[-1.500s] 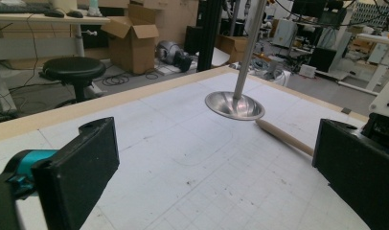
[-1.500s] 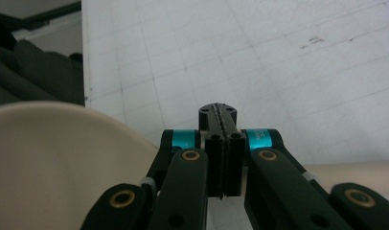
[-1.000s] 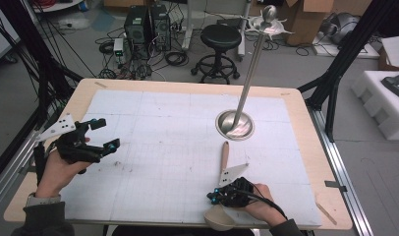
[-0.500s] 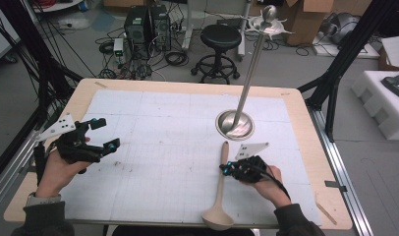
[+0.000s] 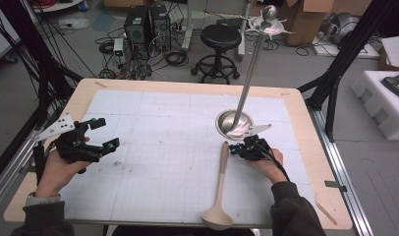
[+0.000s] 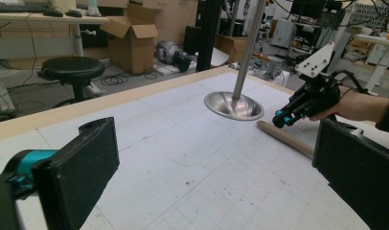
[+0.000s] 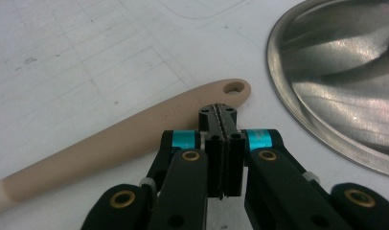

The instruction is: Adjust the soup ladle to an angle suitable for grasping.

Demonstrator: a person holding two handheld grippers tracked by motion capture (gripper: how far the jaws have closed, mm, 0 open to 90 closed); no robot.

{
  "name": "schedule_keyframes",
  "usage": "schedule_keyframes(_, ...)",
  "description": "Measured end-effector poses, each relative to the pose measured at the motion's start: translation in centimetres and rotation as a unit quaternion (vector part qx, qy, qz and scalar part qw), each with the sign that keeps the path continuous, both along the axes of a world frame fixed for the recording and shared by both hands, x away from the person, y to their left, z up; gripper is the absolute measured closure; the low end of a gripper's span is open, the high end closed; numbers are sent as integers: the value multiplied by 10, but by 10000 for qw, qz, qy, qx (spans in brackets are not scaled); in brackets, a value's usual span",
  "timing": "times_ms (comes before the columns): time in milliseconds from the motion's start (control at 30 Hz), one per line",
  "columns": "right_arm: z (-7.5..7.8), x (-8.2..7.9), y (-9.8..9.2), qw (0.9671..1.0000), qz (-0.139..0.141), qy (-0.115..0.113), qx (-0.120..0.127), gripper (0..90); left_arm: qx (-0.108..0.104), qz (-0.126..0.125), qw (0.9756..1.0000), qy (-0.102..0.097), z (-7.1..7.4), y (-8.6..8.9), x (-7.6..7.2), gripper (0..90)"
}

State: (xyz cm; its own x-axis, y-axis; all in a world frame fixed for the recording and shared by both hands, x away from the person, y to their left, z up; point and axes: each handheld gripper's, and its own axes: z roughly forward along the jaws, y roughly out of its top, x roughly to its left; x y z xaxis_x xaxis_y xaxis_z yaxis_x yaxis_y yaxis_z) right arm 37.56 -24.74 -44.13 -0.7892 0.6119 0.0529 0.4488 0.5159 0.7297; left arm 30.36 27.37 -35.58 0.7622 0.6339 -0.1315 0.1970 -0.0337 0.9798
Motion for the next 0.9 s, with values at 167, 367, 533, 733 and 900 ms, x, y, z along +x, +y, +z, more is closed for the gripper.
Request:
schedule_keyframes(167, -2, 3, 3, 10000, 37, 11, -63, 900, 8, 2, 10000, 12, 0, 0, 0, 26)
schedule_keyframes(367, 0, 6, 12, 9998, 138, -20, -122, 900, 2, 4, 10000, 5, 0, 0, 0, 26)
schedule_keyframes(533, 2, 11, 23, 9993, 290, -20, -241, 900, 0, 7, 10000, 15, -1, 0, 0, 26)
schedule_keyframes(733, 3, 15, 35, 9987, 424, -36, -290, 900, 21, 5, 10000, 22, -1, 1, 0, 26)
schedule_keyframes(900, 4, 18, 44, 9980, 538, -31, -317, 900, 7, 6, 10000, 16, -1, 1, 0, 26)
